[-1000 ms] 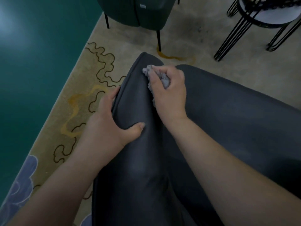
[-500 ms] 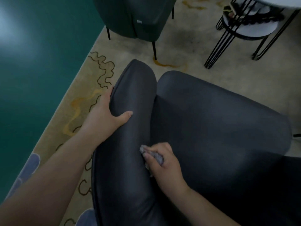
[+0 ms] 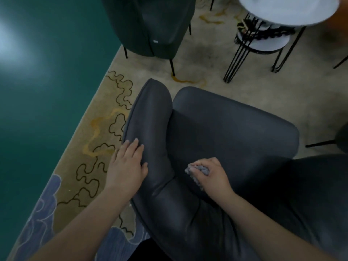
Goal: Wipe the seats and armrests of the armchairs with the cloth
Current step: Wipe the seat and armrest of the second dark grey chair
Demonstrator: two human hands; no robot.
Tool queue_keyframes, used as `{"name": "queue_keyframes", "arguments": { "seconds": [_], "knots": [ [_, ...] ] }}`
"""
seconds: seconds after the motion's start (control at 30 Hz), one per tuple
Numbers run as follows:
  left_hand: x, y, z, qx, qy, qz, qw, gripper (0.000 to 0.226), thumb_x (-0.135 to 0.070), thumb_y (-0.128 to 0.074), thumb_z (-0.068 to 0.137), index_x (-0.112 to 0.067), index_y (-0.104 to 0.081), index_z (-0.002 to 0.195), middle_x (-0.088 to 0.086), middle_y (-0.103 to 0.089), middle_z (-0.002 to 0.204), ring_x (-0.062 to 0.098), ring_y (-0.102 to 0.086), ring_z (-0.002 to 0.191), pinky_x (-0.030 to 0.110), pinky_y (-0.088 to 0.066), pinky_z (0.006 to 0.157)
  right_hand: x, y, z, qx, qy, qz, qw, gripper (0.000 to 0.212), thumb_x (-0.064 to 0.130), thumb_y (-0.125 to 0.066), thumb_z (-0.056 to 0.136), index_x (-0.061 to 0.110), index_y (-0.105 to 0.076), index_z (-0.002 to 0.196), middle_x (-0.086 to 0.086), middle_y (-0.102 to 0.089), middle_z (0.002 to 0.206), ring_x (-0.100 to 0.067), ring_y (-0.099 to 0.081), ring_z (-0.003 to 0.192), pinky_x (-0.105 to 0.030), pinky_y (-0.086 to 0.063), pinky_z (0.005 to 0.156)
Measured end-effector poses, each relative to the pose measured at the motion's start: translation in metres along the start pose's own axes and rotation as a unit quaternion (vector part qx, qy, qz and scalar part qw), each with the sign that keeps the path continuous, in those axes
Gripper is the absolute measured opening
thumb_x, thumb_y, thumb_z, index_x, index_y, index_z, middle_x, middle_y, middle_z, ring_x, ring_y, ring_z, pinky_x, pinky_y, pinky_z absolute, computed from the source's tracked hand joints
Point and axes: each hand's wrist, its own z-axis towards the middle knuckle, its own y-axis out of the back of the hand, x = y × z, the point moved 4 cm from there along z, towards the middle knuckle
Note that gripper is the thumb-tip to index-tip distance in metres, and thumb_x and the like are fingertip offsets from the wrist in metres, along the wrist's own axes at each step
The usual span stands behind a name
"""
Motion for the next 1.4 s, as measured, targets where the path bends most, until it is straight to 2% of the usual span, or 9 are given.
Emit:
{"name": "queue_keyframes", "arguments": {
  "seconds": [0.27,0.5,0.67,0.8,0.9,1.0,1.1,1.23,1.4],
  "knots": [
    [-0.032,0.017,-0.031,0.0,-0.14,0.027,0.99,0.052,-0.037,-0.05,0.094,-0.02,-0.044,0.143,-0.002,-0.049,0.144,0.018,-0.035,0.139,0.038,-0.02,0.117,0.003,0.055,-0.062,-0.146,-0.024,-0.029,0.989,0.011,0.033,-0.071,0.084,0.038,-0.07,0.074,0.003,-0.048,0.097,-0.012,-0.062,0.069,-0.019,-0.048,0.041],
    [-0.075,0.022,-0.055,0.048,-0.244,0.063,0.967,0.055,-0.043,-0.042,0.098,-0.019,-0.035,0.148,-0.001,-0.041,0.15,0.019,-0.028,0.143,0.036,-0.021,0.117,-0.005,0.092,-0.137,-0.236,-0.043,0.006,0.971,0.011,0.036,-0.068,0.085,0.027,-0.071,0.081,-0.011,-0.062,0.101,-0.02,-0.066,0.07,-0.021,-0.047,0.043],
    [-0.122,0.026,-0.076,0.058,-0.302,0.104,0.946,0.058,-0.046,-0.038,0.099,-0.02,-0.029,0.15,-0.002,-0.033,0.155,0.02,-0.022,0.145,0.036,-0.017,0.118,-0.017,0.146,-0.187,-0.314,-0.054,-0.006,0.948,0.011,0.035,-0.066,0.088,0.026,-0.071,0.084,-0.014,-0.062,0.1,-0.023,-0.064,0.077,-0.025,-0.051,0.05],
    [-0.172,0.023,-0.091,0.067,-0.338,0.133,0.929,0.062,-0.049,-0.035,0.099,-0.021,-0.022,0.152,-0.002,-0.025,0.158,0.02,-0.017,0.147,0.038,-0.013,0.119,-0.032,0.192,-0.223,-0.382,-0.069,-0.039,0.921,0.004,0.034,-0.067,0.087,0.031,-0.069,0.085,-0.005,-0.054,0.101,-0.007,-0.055,0.085,-0.006,-0.043,0.061],
    [-0.218,0.017,-0.103,0.069,-0.361,0.151,0.918,0.063,-0.051,-0.033,0.099,-0.022,-0.019,0.153,-0.003,-0.022,0.159,0.019,-0.016,0.147,0.039,-0.012,0.119,-0.05,0.228,-0.249,-0.413,-0.078,-0.052,0.906,0.008,0.033,-0.069,0.085,0.028,-0.072,0.09,-0.003,-0.053,0.098,-0.009,-0.054,0.088,-0.023,-0.047,0.083],
    [-0.27,0.005,-0.12,0.073,-0.369,0.155,0.914,0.063,-0.052,-0.031,0.099,-0.022,-0.019,0.153,-0.003,-0.021,0.16,0.019,-0.016,0.147,0.039,-0.012,0.119,-0.073,0.27,-0.276,-0.425,-0.077,-0.038,0.901,0.007,0.033,-0.07,0.085,0.027,-0.071,0.089,0.002,-0.049,0.093,-0.017,-0.059,0.082,-0.038,-0.054,0.082],
    [-0.327,-0.009,-0.14,0.075,-0.373,0.153,0.912,0.062,-0.051,-0.031,0.1,-0.022,-0.019,0.153,-0.003,-0.021,0.16,0.018,-0.018,0.146,0.039,-0.013,0.119,-0.101,0.316,-0.3,-0.42,-0.082,-0.046,0.903,0.013,0.034,-0.068,0.086,0.026,-0.071,0.094,-0.002,-0.052,0.098,-0.022,-0.061,0.083,-0.041,-0.057,0.073],
    [-0.4,-0.023,-0.166,0.075,-0.369,0.153,0.914,0.063,-0.05,-0.03,0.1,-0.022,-0.016,0.154,-0.002,-0.019,0.161,0.019,-0.018,0.147,0.04,-0.013,0.119,-0.134,0.378,-0.323,-0.419,-0.075,-0.028,0.904,0.028,0.033,-0.069,0.086,0.024,-0.069,0.112,-0.002,-0.055,0.104,-0.019,-0.063,0.082,-0.03,-0.056,0.063],
    [-0.484,-0.029,-0.187,0.071,-0.362,0.138,0.919,0.064,-0.05,-0.031,0.1,-0.021,-0.016,0.154,-0.001,-0.019,0.161,0.021,-0.018,0.146,0.041,-0.015,0.119,-0.158,0.45,-0.333,-0.409,-0.065,-0.062,0.908,0.029,0.033,-0.07,0.084,0.025,-0.068,0.111,0.0,-0.054,0.1,-0.009,-0.055,0.085,-0.012,-0.039,0.071]
  ]
}}
